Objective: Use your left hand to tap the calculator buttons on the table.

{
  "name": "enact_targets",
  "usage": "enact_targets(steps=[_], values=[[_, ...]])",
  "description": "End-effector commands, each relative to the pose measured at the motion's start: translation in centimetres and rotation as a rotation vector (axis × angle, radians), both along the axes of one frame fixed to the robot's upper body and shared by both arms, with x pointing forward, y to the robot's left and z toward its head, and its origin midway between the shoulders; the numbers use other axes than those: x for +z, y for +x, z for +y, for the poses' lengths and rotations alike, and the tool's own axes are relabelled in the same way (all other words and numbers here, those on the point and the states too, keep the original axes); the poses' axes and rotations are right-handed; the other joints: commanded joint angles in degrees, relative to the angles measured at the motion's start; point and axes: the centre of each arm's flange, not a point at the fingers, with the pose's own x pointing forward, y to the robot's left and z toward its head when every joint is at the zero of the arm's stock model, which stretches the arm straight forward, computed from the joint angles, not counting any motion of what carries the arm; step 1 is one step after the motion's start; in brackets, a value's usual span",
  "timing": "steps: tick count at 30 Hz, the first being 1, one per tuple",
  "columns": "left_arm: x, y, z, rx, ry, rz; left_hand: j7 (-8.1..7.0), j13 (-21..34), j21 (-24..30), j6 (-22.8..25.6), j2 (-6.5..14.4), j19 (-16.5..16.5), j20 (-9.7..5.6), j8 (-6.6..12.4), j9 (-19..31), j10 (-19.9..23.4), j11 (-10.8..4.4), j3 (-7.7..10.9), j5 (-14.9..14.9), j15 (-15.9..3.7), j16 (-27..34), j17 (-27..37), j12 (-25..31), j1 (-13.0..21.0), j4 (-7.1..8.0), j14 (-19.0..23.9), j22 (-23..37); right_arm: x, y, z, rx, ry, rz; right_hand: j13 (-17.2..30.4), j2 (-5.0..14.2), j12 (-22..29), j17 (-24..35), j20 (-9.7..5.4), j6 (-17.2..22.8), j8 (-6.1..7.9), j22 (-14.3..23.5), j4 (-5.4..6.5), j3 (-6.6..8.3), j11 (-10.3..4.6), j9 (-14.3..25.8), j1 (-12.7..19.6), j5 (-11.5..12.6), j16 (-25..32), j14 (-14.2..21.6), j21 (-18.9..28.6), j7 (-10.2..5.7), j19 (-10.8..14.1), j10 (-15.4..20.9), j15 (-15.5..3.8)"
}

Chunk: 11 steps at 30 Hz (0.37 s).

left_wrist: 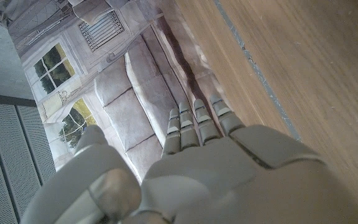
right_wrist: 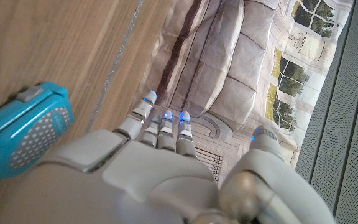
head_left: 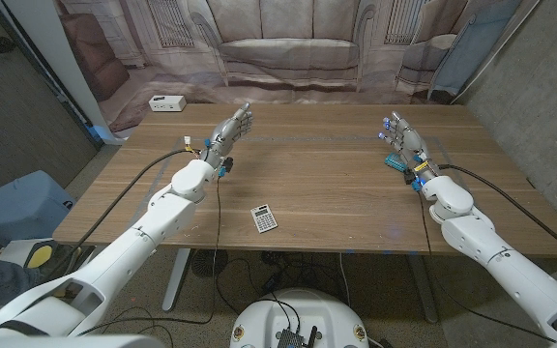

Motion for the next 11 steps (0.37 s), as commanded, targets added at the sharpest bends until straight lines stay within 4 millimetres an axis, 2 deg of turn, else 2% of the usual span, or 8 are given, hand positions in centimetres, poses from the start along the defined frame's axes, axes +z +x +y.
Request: enact_targets(steps=[1, 11], values=[[-0.27, -0.44, 0.71, 0.028, -0.011, -0.012, 0.08, 0.11, -0.21, -0.30, 0.10, -0.32, -0.03, 0.29, 0.08, -0.10, -0.07, 0.24, 0.01, 0.25, 0.04, 0.02, 0.05, -0.03, -0.32, -0.24, 0.03, 0.85, 1.00, 0.78, 0.031, -0.013, -0.017, 0.09, 0.05, -0.16, 0.25, 0.14, -0.36, -0.01, 0.10, 0.08, -0.15, -0.10, 0.24, -0.07, 0.03, -0.06, -0.03, -0.15, 0.09, -0.20, 0.12, 0.24], [-0.39, -0.04, 0.71, 0.031, -0.013, -0.022, 0.06, 0.09, -0.17, 0.17, 0.12, -0.45, 0.03, 0.62, 0.07, 0.06, 0.13, 0.26, 0.01, 0.27, 0.19, 0.01, 0.25, -0.02, -0.39, -0.13, 0.03, 0.31, 1.11, 1.01, 0.022, -0.004, -0.012, 0.09, 0.06, -0.13, 0.25, 0.20, -0.34, -0.01, 0.10, 0.09, -0.18, -0.10, 0.24, -0.08, 0.04, -0.07, -0.01, -0.17, 0.05, -0.24, 0.19, 0.30]])
